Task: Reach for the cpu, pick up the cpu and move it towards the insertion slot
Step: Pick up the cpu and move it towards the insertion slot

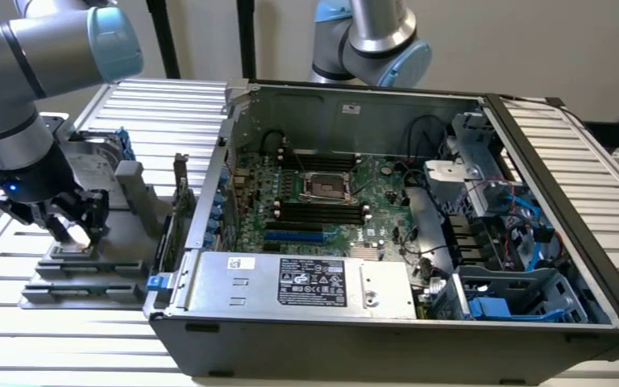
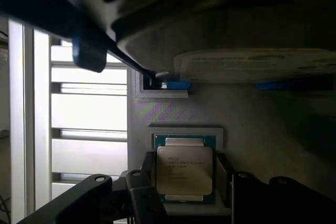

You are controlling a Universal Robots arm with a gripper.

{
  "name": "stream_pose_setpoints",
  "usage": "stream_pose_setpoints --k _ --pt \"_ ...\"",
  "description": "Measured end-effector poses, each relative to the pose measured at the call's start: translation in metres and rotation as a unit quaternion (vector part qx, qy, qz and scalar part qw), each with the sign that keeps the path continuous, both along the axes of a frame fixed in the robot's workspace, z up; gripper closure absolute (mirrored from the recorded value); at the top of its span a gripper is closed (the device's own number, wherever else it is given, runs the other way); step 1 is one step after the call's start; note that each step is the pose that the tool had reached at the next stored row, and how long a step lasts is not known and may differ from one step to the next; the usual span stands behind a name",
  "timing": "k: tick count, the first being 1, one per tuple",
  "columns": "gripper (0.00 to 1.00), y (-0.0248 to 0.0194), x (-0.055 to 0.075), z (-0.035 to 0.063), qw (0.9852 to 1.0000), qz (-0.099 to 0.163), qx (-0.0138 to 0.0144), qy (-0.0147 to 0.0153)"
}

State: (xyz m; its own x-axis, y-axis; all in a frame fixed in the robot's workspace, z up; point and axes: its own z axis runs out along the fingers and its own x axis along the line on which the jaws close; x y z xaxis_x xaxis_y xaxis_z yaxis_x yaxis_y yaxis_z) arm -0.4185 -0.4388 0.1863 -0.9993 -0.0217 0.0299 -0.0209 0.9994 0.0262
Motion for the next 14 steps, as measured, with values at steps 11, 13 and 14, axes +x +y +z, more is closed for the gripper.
stream_pose_setpoints --k 11,13,14 --pt "0.46 0.0 0.0 0.014 1.0 0.0 0.0001 0.0" --pt "0.46 0.0 0.001 0.0231 1.0 0.0 0.0001 0.0003" --pt "0.46 0.0 0.001 0.0277 1.0 0.0 0.0001 0.0004"
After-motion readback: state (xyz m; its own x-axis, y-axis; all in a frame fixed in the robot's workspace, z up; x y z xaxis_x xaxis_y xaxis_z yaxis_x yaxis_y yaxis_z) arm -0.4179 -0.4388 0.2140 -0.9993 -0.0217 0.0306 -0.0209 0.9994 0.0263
